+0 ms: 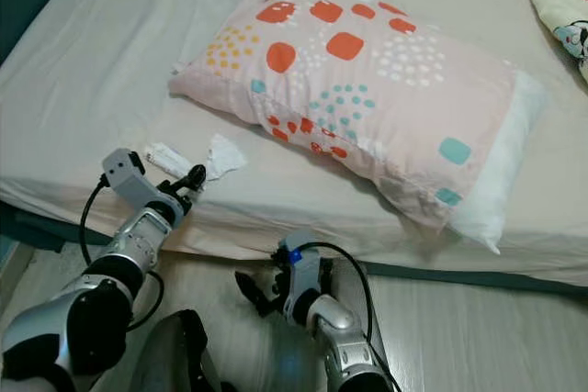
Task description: Clean up the room
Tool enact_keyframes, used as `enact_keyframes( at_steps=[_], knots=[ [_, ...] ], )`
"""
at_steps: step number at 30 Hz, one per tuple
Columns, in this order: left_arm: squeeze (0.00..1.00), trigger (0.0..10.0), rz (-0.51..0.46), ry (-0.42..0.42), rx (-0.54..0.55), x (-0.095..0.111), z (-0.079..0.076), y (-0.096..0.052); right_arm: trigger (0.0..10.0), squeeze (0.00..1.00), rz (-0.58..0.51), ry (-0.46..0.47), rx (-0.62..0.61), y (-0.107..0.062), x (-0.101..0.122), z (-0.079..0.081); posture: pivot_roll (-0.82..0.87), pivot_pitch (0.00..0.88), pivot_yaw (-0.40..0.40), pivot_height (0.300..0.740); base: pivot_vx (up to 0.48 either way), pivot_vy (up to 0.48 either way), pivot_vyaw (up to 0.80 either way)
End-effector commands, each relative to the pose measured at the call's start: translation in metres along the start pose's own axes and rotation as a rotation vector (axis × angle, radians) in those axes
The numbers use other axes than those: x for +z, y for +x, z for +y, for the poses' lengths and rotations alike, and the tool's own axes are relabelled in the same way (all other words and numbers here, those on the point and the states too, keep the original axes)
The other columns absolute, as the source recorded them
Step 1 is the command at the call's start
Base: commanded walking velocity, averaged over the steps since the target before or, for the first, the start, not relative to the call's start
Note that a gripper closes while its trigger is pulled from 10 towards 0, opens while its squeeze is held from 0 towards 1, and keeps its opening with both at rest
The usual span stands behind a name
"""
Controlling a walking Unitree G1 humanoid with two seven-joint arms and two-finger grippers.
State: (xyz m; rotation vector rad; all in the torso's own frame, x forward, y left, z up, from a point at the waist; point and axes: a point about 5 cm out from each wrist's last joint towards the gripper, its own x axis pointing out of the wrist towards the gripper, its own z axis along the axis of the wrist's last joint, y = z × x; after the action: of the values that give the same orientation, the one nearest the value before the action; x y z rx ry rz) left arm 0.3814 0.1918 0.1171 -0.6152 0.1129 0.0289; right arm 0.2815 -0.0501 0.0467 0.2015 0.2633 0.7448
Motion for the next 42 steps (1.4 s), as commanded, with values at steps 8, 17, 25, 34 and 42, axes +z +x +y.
enact_keyframes(
  at_steps=[8,17,25,34,42],
  knots=[
    [0.00,5.1,0.086,-0.074,0.022,-0.026,-0.001,-0.004,10.0,0.00,0.029,0.112,0.010,-0.004,-0.021,0.022,-0.24,0.443,0.016,0.508,0.000,0.000,0.00],
    [0.00,0.0,0.024,-0.135,0.080,-0.011,-0.006,0.002,10.0,0.00,0.016,0.146,-0.015,-0.008,-0.018,0.021,-0.25,0.450,0.017,0.508,0.000,0.000,0.00],
    [0.00,0.0,0.018,-0.155,0.106,-0.010,-0.003,0.001,10.0,0.00,0.007,0.144,-0.029,-0.010,-0.014,0.019,-0.25,0.448,0.016,0.508,0.000,0.000,0.00],
    [0.00,0.0,-0.056,-0.120,0.078,0.011,0.002,0.003,10.0,0.00,-0.149,0.074,-0.001,0.008,0.045,0.012,-0.21,0.417,0.013,0.508,0.000,0.000,0.00],
    [0.00,0.0,-0.268,0.076,0.085,0.070,0.022,-0.004,10.0,0.00,-0.262,-0.008,0.071,0.039,0.107,0.011,-0.11,0.409,-0.004,0.508,0.000,0.000,0.00]
  ],
)
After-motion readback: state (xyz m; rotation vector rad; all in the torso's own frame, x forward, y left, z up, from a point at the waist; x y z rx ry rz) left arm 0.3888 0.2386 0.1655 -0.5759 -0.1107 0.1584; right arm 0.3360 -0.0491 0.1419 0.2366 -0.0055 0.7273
